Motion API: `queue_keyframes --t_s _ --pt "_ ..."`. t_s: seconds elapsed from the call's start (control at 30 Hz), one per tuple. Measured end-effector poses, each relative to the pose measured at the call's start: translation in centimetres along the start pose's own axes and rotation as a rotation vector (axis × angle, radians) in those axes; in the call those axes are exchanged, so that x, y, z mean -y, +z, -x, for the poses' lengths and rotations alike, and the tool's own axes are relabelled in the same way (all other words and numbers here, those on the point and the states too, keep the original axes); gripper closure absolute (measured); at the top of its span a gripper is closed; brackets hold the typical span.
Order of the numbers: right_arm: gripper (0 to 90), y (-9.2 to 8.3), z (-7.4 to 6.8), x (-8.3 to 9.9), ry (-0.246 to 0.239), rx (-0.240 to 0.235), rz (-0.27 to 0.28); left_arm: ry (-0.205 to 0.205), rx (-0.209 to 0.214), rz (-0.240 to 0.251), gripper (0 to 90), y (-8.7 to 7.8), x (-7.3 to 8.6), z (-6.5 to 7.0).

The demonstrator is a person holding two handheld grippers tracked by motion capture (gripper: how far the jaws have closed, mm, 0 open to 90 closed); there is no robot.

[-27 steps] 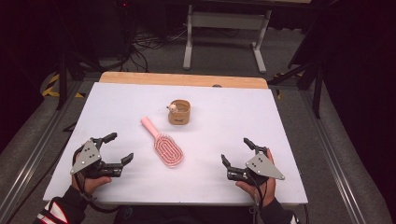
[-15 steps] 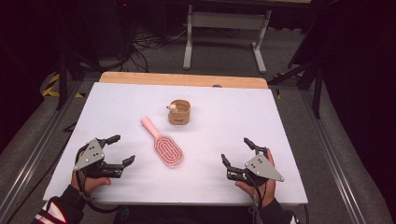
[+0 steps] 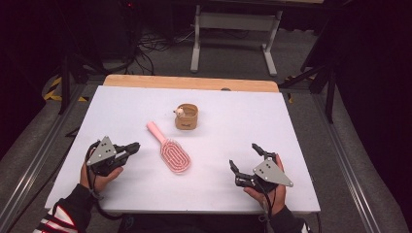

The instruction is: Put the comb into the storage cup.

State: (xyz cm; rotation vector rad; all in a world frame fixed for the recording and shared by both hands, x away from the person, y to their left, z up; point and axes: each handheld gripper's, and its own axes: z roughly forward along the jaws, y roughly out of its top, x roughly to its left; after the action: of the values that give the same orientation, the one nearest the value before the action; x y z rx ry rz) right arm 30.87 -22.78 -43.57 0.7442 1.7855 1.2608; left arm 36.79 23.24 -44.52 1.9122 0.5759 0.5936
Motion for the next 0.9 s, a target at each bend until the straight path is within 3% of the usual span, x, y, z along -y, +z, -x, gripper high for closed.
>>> queue_keyframes --t_s 0.13,0.3,0.43,0.67,0.9 --pt "12.5 0.2 -0.3 0.0 -0.005 -0.004 -0.008 -0.011 -0.014 -0.027 90.0 0.7 -0.8 -0.8" --pt "12.6 0.4 -0.2 0.1 0.007 -0.004 -0.021 -0.038 -0.003 -0.046 90.0 2.2 -1.7 -2.2" --pt "12.6 0.5 -0.1 0.3 0.011 -0.002 -0.035 -0.042 -0.003 -0.073 90.0 4.5 -2.7 -3.3" --pt "13.1 0.6 0.0 0.5 0.009 -0.007 -0.052 -0.031 -0.007 -0.205 90.0 9.2 -4.3 -4.5" --pt "13.3 0.8 0.0 0.7 0.005 -0.019 -0.076 0.017 -0.008 -0.364 90.0 12.9 -5.0 -4.9"
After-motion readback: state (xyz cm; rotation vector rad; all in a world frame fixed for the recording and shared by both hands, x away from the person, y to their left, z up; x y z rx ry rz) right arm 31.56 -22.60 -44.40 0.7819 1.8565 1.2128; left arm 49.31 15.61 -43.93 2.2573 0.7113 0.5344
